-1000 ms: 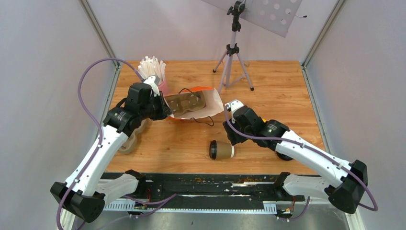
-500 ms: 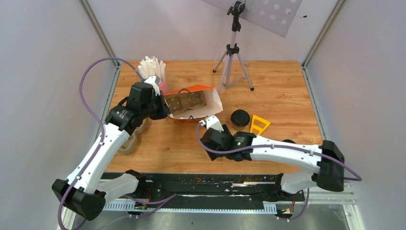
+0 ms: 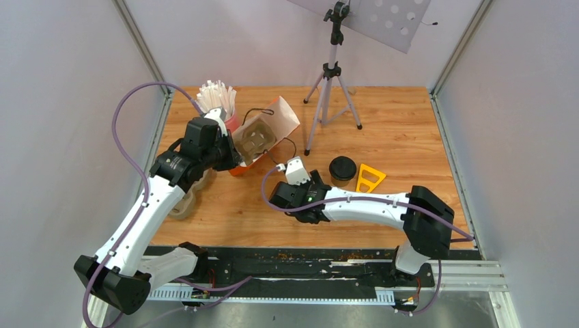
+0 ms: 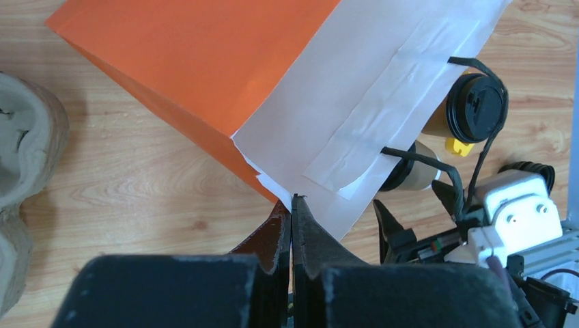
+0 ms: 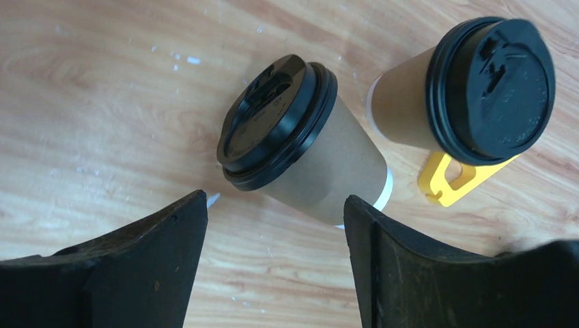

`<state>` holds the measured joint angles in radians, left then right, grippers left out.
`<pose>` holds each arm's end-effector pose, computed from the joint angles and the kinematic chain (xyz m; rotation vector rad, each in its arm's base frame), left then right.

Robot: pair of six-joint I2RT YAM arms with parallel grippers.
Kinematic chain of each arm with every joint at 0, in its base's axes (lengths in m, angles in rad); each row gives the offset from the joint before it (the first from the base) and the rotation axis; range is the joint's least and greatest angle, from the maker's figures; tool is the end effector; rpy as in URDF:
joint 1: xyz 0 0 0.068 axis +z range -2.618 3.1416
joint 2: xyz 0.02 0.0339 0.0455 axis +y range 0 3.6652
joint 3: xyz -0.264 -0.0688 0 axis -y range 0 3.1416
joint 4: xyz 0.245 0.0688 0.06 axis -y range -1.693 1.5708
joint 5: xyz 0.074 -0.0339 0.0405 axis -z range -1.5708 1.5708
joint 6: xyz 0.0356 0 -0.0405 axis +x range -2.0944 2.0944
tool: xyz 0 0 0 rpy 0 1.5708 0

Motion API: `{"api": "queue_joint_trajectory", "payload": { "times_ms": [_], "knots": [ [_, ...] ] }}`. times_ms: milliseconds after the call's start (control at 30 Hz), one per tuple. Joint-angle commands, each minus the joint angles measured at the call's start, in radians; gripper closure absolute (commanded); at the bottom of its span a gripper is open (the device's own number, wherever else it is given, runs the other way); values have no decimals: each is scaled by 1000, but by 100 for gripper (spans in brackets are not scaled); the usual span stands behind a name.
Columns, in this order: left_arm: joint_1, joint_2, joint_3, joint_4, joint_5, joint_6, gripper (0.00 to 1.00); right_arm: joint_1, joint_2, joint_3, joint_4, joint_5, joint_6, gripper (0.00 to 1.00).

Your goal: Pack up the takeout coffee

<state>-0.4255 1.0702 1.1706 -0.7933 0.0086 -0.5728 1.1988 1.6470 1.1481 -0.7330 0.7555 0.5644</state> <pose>0.1960 -0.0892 0.3594 -0.1661 2.3151 -0.5304 0.1380 0.2866 0.2180 -0.5787 2.2721 -0.2814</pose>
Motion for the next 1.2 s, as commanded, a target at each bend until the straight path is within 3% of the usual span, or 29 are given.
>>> {"api": "queue_joint_trajectory", "payload": {
  "times_ms": [0,633,1167],
  "knots": [
    [-1,5,29,47,21,-9,100,-45,-12,45,109,79,-5,28],
    [-1,0,37,20,-7,-8,100,-224,61,122,153,30,-36,30],
    [-1,-13,30,22,5,26,100,-232,159,203,61,-81,-8,33]
  ]
}}
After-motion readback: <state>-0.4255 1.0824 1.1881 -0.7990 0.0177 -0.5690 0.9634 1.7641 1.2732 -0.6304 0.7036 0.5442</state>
